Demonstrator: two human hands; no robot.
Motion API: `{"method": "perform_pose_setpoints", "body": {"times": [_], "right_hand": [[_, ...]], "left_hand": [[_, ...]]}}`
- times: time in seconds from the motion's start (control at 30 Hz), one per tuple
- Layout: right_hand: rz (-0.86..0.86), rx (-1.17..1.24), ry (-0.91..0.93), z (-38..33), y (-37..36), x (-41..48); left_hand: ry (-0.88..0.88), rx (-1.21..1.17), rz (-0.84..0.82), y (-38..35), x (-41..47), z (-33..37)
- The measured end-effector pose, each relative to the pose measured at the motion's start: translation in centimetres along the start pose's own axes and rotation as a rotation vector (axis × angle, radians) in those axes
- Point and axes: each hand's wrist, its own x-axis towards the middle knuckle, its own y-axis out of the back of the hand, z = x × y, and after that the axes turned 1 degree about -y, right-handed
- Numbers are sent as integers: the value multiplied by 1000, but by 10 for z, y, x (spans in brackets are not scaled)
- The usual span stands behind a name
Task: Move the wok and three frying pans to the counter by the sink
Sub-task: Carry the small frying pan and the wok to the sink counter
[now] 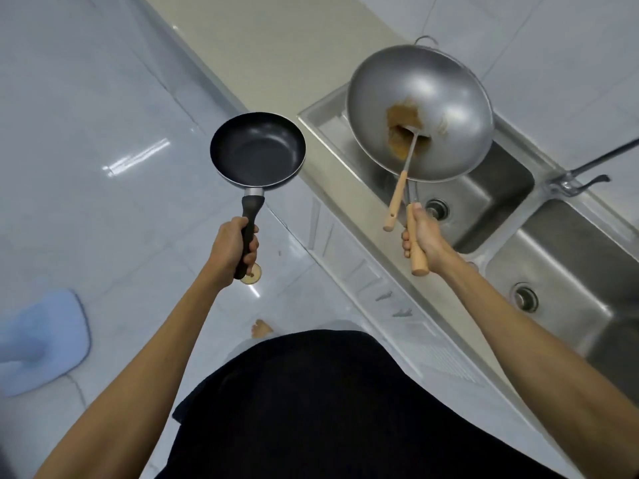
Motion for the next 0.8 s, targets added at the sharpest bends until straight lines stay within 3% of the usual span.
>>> {"method": "perform_pose_setpoints", "body": {"times": [0.3, 0.8], "right_hand": [[158, 135, -58, -55, -100, 22], [318, 246, -86, -118, -184, 86]], "left_hand": [[-55, 147, -181, 61, 114, 107], [-65, 308, -381, 40, 306, 252]]}}
